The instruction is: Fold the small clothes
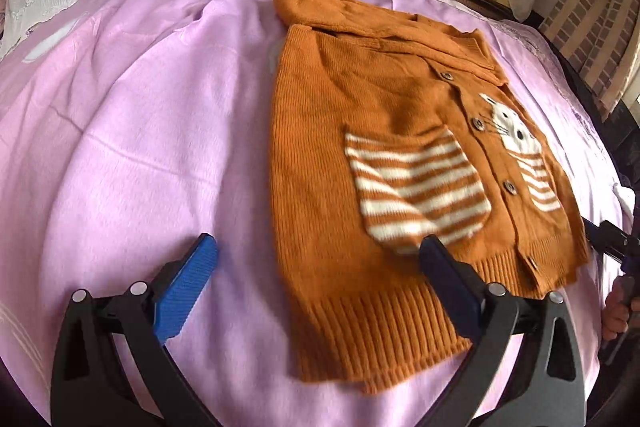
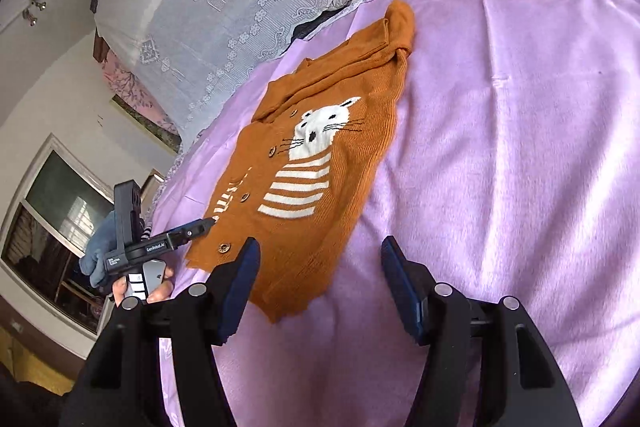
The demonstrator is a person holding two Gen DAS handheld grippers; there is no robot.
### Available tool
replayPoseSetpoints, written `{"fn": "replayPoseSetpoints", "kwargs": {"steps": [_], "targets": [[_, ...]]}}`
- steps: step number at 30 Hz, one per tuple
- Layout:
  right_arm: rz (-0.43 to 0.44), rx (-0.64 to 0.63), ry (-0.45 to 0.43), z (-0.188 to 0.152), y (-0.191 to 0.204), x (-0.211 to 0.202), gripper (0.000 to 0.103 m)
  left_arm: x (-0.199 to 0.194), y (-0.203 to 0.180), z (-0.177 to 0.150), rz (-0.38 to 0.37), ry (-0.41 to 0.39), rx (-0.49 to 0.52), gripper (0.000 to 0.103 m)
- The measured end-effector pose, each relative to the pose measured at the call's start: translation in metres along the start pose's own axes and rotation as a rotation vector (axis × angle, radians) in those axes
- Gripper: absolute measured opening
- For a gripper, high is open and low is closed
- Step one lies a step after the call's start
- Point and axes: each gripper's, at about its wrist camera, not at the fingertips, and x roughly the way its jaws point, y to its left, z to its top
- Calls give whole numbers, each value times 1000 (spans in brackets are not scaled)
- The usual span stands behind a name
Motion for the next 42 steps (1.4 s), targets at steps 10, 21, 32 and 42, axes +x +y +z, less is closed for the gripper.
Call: {"fn": "replayPoseSetpoints", "kwargs": {"steps": [10,21,32,42], "targets": [[-4,-1,61,1,11,16,63,-3,-1,-4,-149,55,6,99],[-2,13,94,5,13,33,42,0,4,0,-251,56,-20,98],[69,76,146,7,11,59,17,1,-2,-1,-324,43,-19,89],[118,101,140,5,8,56,17,-10,-17,-6,-334,-15,46,36]]}}
